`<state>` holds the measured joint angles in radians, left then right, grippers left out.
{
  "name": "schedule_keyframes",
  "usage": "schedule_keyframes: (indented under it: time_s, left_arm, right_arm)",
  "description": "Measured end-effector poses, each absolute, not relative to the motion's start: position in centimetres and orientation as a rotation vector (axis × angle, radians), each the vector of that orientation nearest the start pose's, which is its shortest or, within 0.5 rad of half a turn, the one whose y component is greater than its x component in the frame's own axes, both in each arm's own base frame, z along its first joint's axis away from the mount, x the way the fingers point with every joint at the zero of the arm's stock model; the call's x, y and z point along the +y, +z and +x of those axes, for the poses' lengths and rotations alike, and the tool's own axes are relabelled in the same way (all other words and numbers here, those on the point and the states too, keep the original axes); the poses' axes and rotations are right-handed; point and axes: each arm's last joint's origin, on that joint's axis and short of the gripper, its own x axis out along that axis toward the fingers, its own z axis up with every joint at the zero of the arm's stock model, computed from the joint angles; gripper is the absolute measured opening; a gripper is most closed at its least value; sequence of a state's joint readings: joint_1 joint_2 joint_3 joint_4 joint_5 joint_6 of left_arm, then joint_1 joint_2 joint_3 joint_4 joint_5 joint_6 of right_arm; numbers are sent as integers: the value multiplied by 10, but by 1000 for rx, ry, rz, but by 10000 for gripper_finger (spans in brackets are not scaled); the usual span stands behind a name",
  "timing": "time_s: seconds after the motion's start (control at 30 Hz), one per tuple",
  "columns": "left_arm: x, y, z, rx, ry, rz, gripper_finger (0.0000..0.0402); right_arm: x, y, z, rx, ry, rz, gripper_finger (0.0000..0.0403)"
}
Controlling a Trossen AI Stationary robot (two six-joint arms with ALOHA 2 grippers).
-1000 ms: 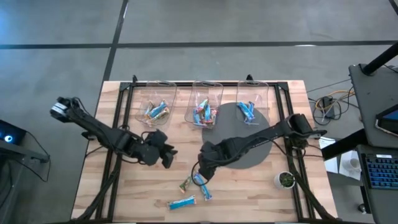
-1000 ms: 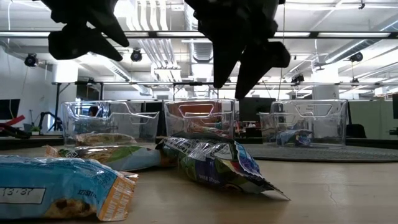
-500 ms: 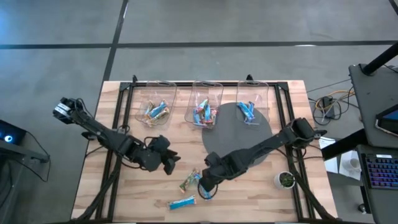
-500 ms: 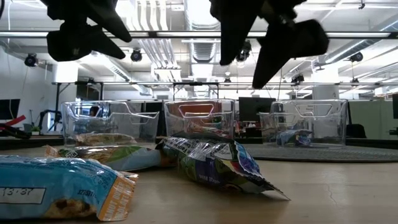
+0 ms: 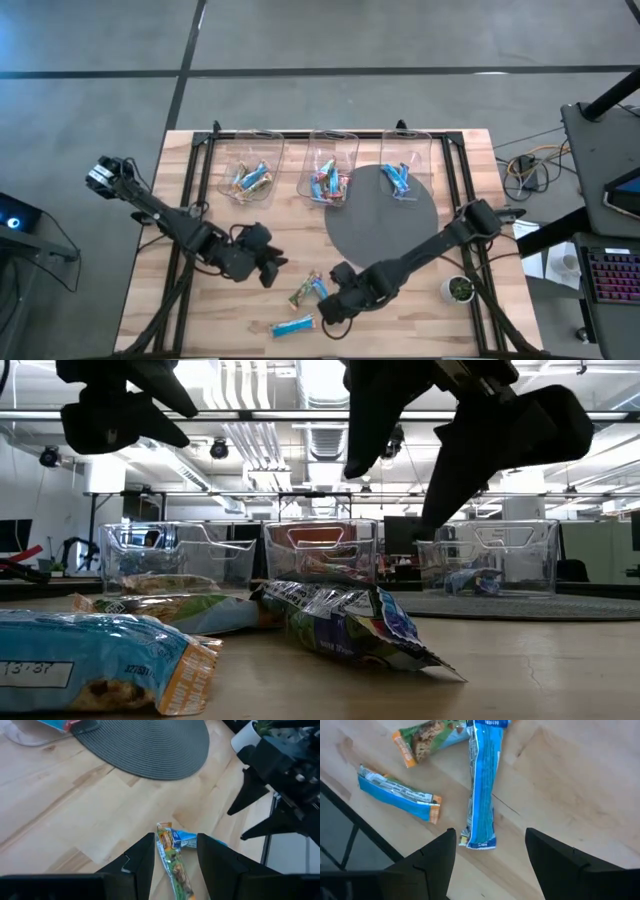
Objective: Pick and place Granola Bars by type
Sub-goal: Put the blue granola bar into the right transparent bin
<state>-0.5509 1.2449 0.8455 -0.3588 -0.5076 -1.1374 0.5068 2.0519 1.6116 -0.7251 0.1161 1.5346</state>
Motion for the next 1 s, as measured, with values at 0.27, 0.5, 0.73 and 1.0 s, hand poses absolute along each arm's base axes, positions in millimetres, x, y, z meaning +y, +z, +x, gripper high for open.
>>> schedule_keyframes:
  time_s: [0.27, 0.5, 0.73, 1.0]
  left_arm:
    - [-127, 250, 218, 595, 291, -694, 130]
    - [-127, 250, 218, 596, 290, -685, 130]
    - [-126, 249, 218, 599, 284, -665, 130]
    - [-126, 249, 218, 600, 283, -658, 130]
  right_arm:
    - [207, 190, 382, 1092, -526, 939, 228]
    - [211, 172, 393, 1121, -527, 914, 228]
    - [214, 166, 398, 1117, -534, 884, 228]
    - [203, 158, 398, 1102, -576, 832, 228]
